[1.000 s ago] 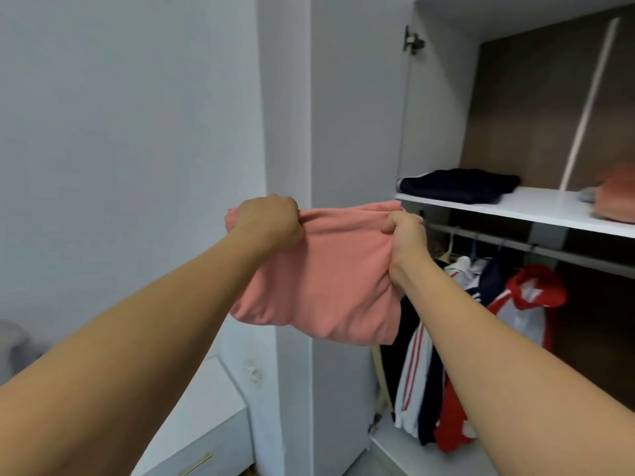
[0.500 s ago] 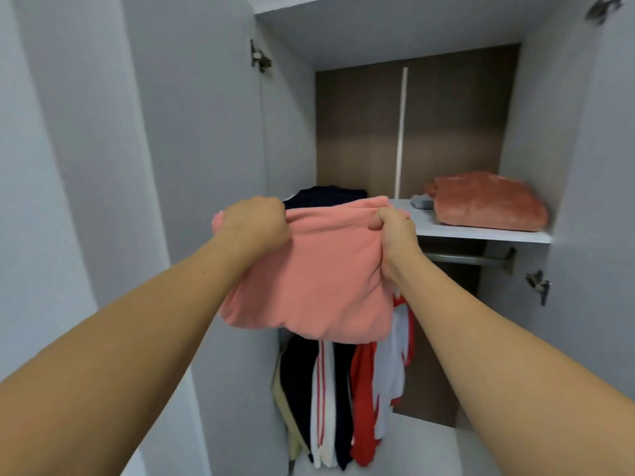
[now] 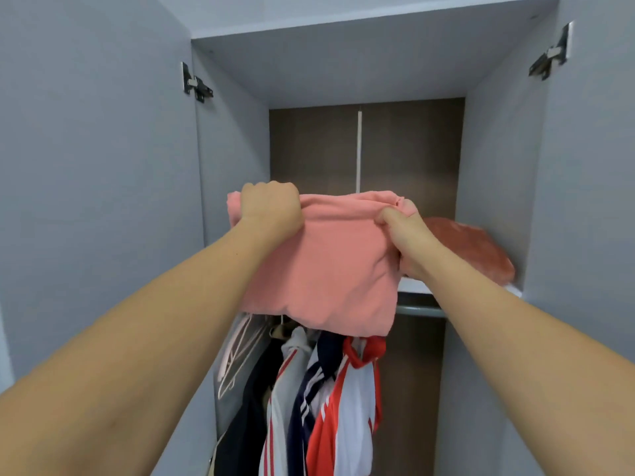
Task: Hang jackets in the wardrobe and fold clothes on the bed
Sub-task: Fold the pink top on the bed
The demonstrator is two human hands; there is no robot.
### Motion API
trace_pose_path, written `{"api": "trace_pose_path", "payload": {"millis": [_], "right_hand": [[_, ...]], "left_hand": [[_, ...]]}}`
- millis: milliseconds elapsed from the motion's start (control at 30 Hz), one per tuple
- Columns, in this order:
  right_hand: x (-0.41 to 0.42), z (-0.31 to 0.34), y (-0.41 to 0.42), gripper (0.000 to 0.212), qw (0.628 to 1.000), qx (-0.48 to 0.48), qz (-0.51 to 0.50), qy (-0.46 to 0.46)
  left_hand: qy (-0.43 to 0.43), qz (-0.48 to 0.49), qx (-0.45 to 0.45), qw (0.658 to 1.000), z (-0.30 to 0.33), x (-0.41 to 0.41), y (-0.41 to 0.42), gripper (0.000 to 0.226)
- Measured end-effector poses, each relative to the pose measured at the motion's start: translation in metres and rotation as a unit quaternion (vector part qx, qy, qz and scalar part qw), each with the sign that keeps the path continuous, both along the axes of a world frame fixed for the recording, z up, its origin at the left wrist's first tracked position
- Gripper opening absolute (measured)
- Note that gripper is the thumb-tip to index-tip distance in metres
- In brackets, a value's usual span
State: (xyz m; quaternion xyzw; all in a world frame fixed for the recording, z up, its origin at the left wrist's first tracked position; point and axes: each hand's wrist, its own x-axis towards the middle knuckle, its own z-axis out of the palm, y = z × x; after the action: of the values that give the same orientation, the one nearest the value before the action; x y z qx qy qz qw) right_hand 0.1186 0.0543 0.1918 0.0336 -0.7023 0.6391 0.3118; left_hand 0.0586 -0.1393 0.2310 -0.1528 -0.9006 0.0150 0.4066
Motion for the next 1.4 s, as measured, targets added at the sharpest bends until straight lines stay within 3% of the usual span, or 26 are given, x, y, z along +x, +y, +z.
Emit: {"api": "trace_pose_path", "payload": {"millis": [133,233,533,733,967,1067,1133,1267,1333,1400], "right_hand": [[-0.051,0.029,0.006,0.032,0.996,0.054,0.002,0.066],[-0.093,0.047,0.003,0.027,0.994,0.001,-0.027,0.107],[-0.254,0.078,0.004,0.024,0.973,-0.029,-0.119,0.193],[-0.363,0.088,0.016,0.022,0.961,-0.023,-0.201,0.189],[-0.461,0.089,0.031,0.018,0.954,0.048,-0.25,0.155],[-0.501,0.083,0.035,0.016,0.959,0.064,-0.261,0.086],[-0.528,0.073,0.037,0.026,0.963,0.074,-0.259,0.003],[-0.578,0.03,0.043,0.041,0.95,0.065,-0.248,-0.176],[-0.596,-0.001,0.048,0.044,0.925,0.097,-0.27,-0.25],[-0.61,-0.027,0.05,0.045,0.886,0.176,-0.301,-0.306]], "left_hand": [[0.079,0.038,0.004,0.996,0.028,-0.046,-0.001,0.016],[0.117,0.061,0.008,0.991,0.049,-0.083,-0.002,0.022],[0.125,0.06,0.048,0.989,0.089,-0.239,0.022,0.019],[0.151,0.034,0.051,0.987,0.104,-0.351,0.043,0.025],[0.132,0.053,0.027,0.989,0.108,-0.461,0.062,0.029],[0.073,0.077,0.006,0.994,0.101,-0.498,0.069,0.028],[0.023,0.088,-0.003,0.996,0.089,-0.523,0.074,0.03],[-0.078,0.053,0.014,0.995,0.034,-0.567,0.083,0.051],[-0.218,-0.019,0.017,0.976,-0.002,-0.582,0.089,0.071],[-0.358,-0.079,0.002,0.93,-0.036,-0.596,0.087,0.061]]}}
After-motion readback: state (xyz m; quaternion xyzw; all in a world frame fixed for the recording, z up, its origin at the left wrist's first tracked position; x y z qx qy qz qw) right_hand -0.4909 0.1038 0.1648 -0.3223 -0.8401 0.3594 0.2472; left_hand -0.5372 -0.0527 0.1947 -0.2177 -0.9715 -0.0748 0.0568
